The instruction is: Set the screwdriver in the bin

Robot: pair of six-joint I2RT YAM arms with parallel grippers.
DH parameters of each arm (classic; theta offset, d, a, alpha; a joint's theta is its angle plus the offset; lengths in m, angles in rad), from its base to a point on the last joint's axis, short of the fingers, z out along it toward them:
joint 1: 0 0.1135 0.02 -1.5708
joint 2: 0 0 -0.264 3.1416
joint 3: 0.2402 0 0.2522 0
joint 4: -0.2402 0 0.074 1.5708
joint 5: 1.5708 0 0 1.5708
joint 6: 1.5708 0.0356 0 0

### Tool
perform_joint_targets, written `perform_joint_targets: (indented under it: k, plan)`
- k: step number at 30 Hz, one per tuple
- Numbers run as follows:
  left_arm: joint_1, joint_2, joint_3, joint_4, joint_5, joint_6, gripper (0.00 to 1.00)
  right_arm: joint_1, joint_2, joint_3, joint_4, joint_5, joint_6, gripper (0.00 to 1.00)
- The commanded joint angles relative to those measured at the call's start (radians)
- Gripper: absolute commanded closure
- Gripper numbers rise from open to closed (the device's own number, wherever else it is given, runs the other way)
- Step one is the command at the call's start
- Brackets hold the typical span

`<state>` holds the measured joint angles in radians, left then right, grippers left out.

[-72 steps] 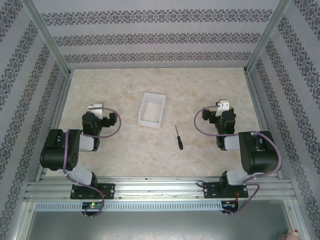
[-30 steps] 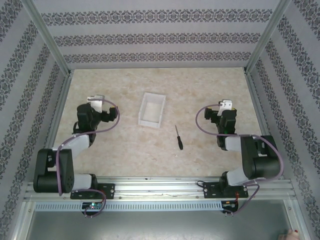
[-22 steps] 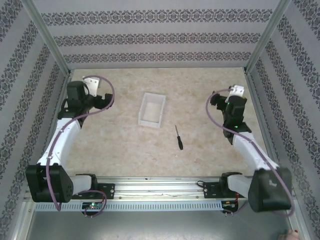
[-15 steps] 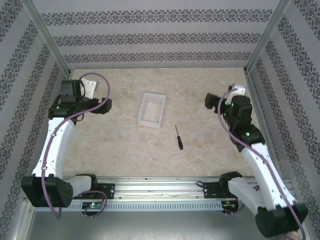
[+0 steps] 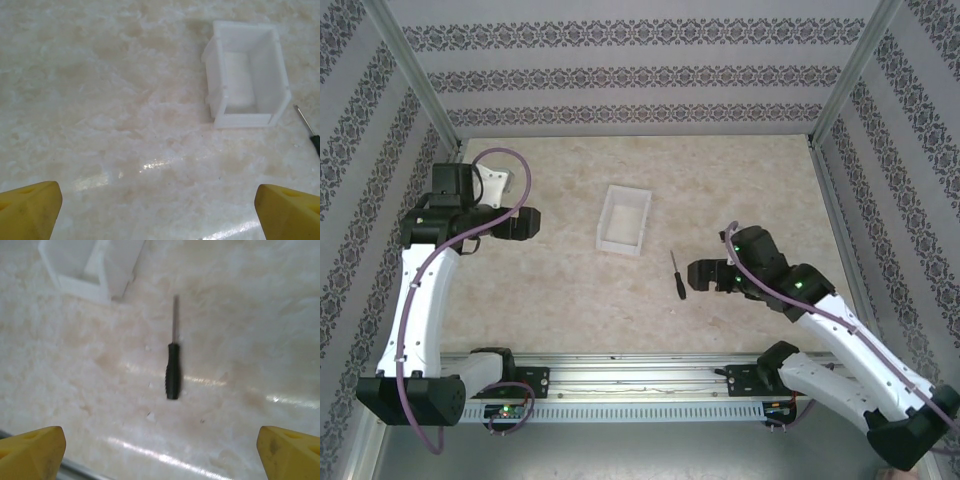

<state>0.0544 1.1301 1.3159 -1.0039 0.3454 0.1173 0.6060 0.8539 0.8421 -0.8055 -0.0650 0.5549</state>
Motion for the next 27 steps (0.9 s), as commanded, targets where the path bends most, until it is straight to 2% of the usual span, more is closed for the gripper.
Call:
perform_joint_targets:
  k: [1,2,4,5,7,11,14,22,27]
  plan:
    - [0.002,-0.016,-0.034,-0.064,0.018,0.019,0.01,0.042,0.005,0.044,-0.013,-0.074,0.086,0.02]
    - [0.002,-0.014,-0.046,-0.058,-0.017,-0.005,0.01,0.056,-0.002,0.028,0.033,-0.106,0.011,0.02]
    - [0.002,0.012,-0.042,-0.07,-0.048,-0.018,0.01,0.081,-0.018,-0.027,0.063,0.031,-0.022,0.02]
    - [0.002,0.029,-0.035,-0.08,-0.047,-0.016,0.01,0.08,-0.007,-0.041,0.072,0.039,-0.033,0.02]
    - [0.002,0.045,-0.025,-0.089,-0.021,-0.004,0.01,0.082,0.038,-0.044,0.061,0.036,-0.035,0.02]
    - [0.002,0.02,-0.01,-0.109,0.105,0.066,0.01,0.098,0.173,-0.025,0.014,0.077,-0.055,0.02]
    - [0.002,0.01,-0.012,-0.106,0.121,0.091,0.01,0.107,0.238,-0.019,0.025,0.081,-0.048,0.02]
    - [0.002,0.0,-0.043,-0.064,0.107,0.093,0.01,0.113,0.392,-0.029,0.122,0.054,-0.023,0.17]
    - [0.001,-0.011,-0.078,-0.022,0.076,0.099,0.01,0.115,0.516,-0.006,0.164,0.08,-0.031,0.2]
